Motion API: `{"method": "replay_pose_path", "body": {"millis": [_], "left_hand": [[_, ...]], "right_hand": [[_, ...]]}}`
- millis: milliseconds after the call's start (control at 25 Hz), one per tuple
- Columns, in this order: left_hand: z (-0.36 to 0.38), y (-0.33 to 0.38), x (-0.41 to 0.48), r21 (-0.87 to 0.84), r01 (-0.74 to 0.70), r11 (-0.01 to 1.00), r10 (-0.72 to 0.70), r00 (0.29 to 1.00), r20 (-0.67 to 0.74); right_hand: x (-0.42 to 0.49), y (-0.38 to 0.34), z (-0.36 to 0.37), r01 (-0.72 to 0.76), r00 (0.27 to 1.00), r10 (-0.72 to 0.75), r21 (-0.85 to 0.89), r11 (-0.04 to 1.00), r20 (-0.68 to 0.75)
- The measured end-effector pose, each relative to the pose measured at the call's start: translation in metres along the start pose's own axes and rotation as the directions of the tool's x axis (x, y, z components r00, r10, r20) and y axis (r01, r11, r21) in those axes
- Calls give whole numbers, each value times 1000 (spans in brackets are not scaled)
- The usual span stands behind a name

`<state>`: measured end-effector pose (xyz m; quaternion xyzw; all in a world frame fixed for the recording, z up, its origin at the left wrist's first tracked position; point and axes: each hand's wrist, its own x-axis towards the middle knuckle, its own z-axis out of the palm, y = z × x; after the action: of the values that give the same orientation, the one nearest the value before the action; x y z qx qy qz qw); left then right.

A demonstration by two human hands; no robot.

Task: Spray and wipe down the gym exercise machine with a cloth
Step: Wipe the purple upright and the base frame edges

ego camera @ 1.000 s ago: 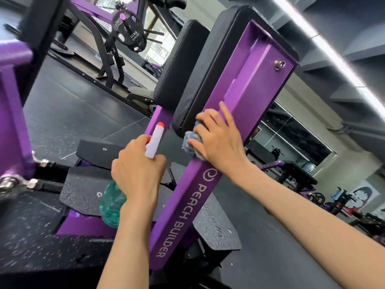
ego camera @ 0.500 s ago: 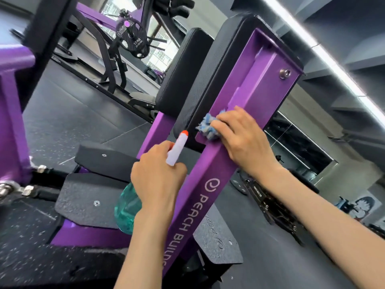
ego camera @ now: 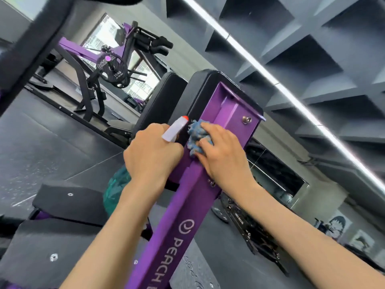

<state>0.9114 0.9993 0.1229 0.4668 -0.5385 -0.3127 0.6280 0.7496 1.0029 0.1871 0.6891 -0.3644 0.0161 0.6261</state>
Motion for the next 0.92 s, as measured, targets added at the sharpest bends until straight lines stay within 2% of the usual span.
{"method": "replay_pose_path", "body": {"millis": [80, 160, 280, 360, 440, 480, 520, 600, 680, 760, 800, 880, 920], "left_hand": [[-6, 6, 10, 33, -47, 998, 47, 999, -9], [-13, 4, 14, 61, -49, 997, 50, 999, -18], [-21, 1, 16, -6, -30, 1000, 30, 999, 45], [-23, 6, 15, -44, -46, 998, 50, 994, 96], [-19, 11, 7, -30, -121, 992, 124, 981, 149], [-16, 14, 4, -34, -144, 989, 148, 975, 167], [-14, 16, 1, -44, -152, 987, 158, 971, 179], [-14, 22, -1, -81, -118, 990, 133, 969, 210], [-18, 25, 1, -207, -49, 977, 102, 961, 257], [-22, 28, 1, -288, -17, 957, 86, 970, 228], [-23, 30, -1, -283, -21, 959, 84, 974, 213], [-26, 32, -6, -219, -38, 975, 84, 976, 202], [-28, 31, -6, -196, -40, 980, 81, 975, 206]], "right_hand": [[21, 13, -4, -131, 990, 127, -88, 987, -54], [16, -3, -3, -154, 988, 155, -133, 979, -3], [-1, -26, -14, -22, 998, 22, 0, 1000, 62], [11, -1, -31, -66, 995, 77, 171, 983, -58], [32, 30, -51, -235, 932, 308, 330, 914, -189], [42, 44, -57, -334, 887, 430, 408, 850, -168], [48, 55, -58, -418, 851, 517, 476, 774, -93], [46, 77, -52, -534, 807, 585, 513, 672, 75], [35, 94, -45, -643, 740, 655, 445, 623, 152], [45, 98, -41, -714, 665, 724, 438, 547, 180], [56, 92, -39, -688, 686, 709, 461, 561, 160], [72, 67, -34, -548, 783, 619, 536, 642, 58], [70, 59, -32, -490, 803, 595, 567, 663, -2]]}}
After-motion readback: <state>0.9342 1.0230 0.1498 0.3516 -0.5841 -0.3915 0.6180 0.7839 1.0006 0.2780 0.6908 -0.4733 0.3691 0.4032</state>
